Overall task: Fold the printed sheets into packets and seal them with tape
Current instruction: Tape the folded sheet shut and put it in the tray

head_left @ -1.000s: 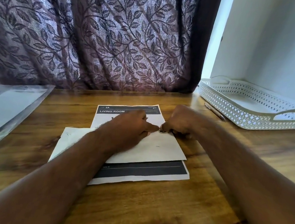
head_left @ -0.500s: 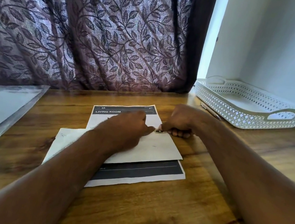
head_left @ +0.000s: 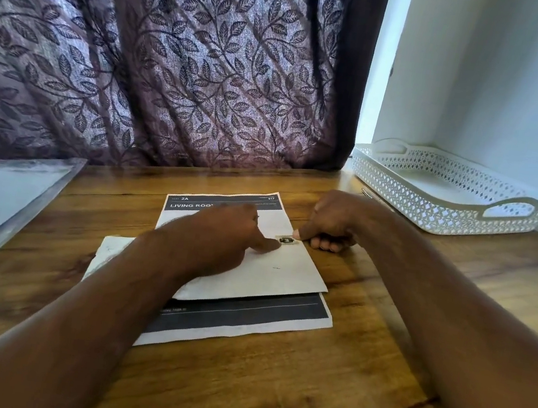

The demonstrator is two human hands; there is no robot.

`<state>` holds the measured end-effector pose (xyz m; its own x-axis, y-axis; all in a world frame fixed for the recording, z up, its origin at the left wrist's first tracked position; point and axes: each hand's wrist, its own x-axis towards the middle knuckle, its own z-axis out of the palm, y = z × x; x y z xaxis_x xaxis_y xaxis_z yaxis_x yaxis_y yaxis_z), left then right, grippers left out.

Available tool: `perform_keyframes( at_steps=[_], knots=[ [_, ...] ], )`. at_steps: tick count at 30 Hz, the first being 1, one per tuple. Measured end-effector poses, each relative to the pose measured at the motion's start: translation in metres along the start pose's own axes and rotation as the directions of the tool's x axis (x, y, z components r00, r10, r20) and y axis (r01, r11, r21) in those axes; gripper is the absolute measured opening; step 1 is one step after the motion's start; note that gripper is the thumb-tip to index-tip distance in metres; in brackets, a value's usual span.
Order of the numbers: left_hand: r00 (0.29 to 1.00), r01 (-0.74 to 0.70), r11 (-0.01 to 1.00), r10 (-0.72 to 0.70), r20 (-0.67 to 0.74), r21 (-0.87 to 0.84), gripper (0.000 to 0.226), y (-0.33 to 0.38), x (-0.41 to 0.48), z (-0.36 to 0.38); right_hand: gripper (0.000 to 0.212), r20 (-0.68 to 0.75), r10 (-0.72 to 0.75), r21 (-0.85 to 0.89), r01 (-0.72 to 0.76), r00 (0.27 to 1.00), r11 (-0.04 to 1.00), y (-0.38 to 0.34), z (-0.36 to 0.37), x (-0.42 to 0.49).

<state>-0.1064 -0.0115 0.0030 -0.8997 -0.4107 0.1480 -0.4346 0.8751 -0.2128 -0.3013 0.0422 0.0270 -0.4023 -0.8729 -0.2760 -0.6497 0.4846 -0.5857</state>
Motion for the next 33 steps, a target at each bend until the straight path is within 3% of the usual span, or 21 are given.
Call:
perform_keyframes(
  at_steps=[4, 11, 19, 21, 23, 26, 28, 33],
  knots=[
    [0.999, 0.034, 0.996, -0.034, 0.000, -0.080, 0.062, -0.001, 0.000, 0.001, 0.012, 0.029, -0.024, 0.024, 0.023, 0.999, 0.999, 0.001, 0.000, -0.003],
    [0.999, 0.033, 0.988, -0.038, -0.028, -0.148, 0.057, 0.000, 0.002, 0.006, 0.036, 0.029, -0.059, -0.050, 0.060, 0.998, 0.997, 0.000, 0.003, -0.004],
    [0.997, 0.055, 0.989, -0.061, -0.042, -0.140, 0.055, 0.006, 0.003, 0.007, 0.019, 0.049, -0.025, 0.011, 0.025, 0.998, 1.000, 0.004, 0.001, 0.000],
    [0.998, 0.054, 0.983, -0.057, -0.017, -0.178, 0.054, 0.003, 0.003, 0.008, 0.018, 0.032, -0.034, 0.040, 0.032, 0.999, 0.999, 0.006, 0.000, 0.000],
    [0.998, 0.056, 0.976, -0.061, -0.016, -0.212, 0.045, 0.001, 0.001, 0.010, 0.029, 0.003, -0.046, 0.037, 0.046, 0.999, 0.998, 0.005, 0.004, 0.001],
    [0.997, 0.072, 0.972, -0.078, -0.019, -0.224, 0.034, 0.003, 0.000, 0.013, 0.044, -0.096, -0.046, -0.105, 0.036, 0.994, 0.994, 0.000, 0.012, 0.002],
    [0.997, 0.076, 0.972, -0.076, 0.009, -0.223, 0.038, 0.004, 0.002, 0.014, 0.041, -0.128, -0.051, -0.161, 0.030, 0.990, 0.987, -0.002, 0.016, 0.003],
    [0.998, 0.064, 0.965, -0.055, 0.041, -0.255, 0.033, -0.003, 0.001, 0.009, 0.032, -0.105, -0.033, -0.094, 0.023, 0.994, 0.995, 0.000, 0.012, 0.001]
  ],
)
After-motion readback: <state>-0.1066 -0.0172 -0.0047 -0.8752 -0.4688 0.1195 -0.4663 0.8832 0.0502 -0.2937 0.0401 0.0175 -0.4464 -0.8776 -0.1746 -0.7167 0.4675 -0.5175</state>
